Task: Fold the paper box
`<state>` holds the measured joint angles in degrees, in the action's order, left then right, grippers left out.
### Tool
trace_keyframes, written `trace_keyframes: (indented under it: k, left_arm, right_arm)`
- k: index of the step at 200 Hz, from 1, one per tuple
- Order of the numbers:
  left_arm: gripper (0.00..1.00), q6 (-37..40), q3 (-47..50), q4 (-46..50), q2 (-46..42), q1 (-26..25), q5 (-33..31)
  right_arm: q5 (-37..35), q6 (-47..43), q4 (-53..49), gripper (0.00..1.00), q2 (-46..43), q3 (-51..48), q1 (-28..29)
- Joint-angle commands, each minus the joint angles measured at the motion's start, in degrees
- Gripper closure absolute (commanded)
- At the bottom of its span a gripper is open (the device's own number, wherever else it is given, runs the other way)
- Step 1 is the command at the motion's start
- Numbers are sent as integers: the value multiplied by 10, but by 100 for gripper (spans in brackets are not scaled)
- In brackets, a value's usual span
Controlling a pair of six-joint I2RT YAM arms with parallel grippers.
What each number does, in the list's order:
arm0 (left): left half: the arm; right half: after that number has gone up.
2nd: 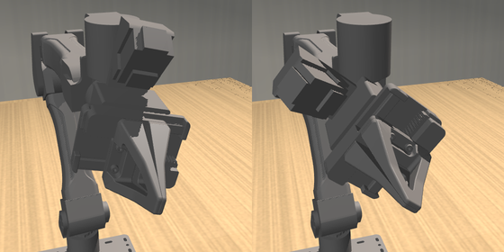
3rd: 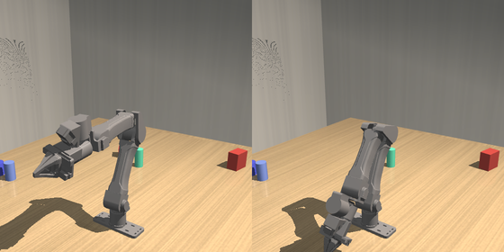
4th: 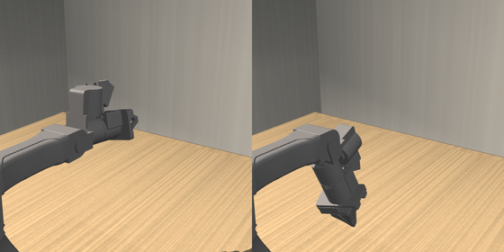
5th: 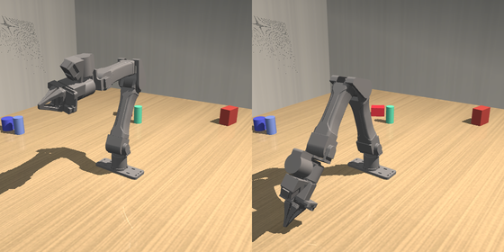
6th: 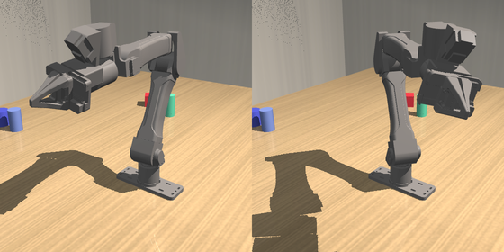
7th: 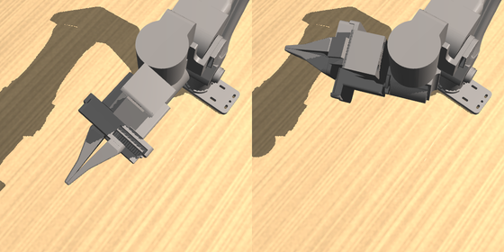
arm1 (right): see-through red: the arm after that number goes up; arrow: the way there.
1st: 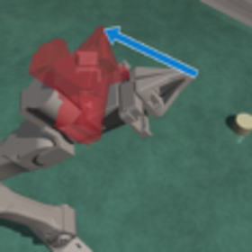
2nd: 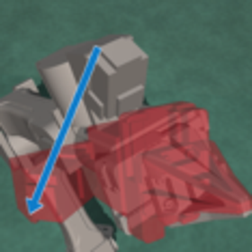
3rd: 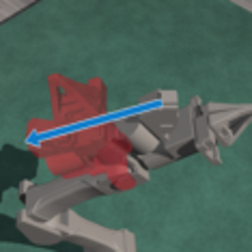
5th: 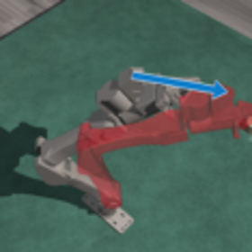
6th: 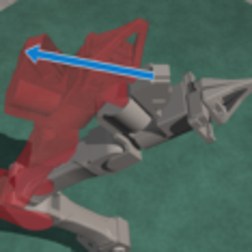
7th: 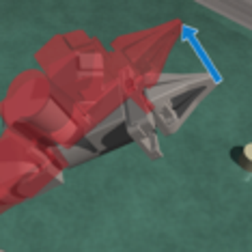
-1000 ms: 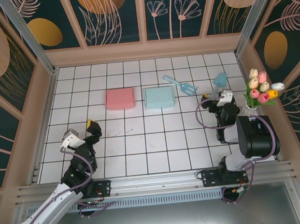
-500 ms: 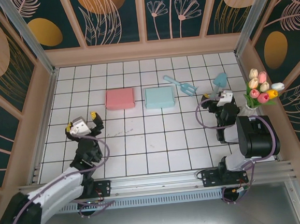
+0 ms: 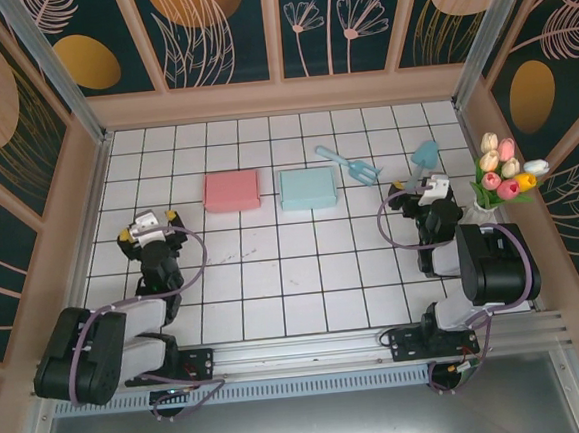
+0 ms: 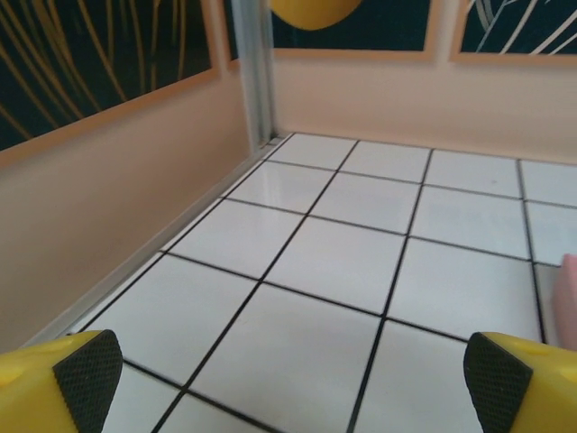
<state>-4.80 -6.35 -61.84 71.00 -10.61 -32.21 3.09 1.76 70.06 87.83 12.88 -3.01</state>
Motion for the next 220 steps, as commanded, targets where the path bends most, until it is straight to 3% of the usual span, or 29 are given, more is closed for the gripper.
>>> trace_keyframes:
  k: [1,66,85,101,119,145,220]
  left_arm:
    - [1,-14,-7,-78,15,21,78]
    - [1,18,-15,-110,48,43,125]
    - [1,32,9,-217,104,50,150]
    - [1,46,5,-248,149,51,191]
    - [1,42,-10,-235,164,53,183]
    - [1,6,-59,-137,161,76,169]
    - [1,2,-57,-144,162,76,156]
  right_arm:
    - [8,-10,7,1,4,8,3]
    - [8,-10,7,1,5,8,4]
    - [8,-9,7,1,5,9,4]
    - [8,-9,7,1,5,9,4]
    - [7,-10,7,1,5,8,4]
    - [7,-10,7,1,5,8,4]
    - [8,-10,7,1,5,9,4]
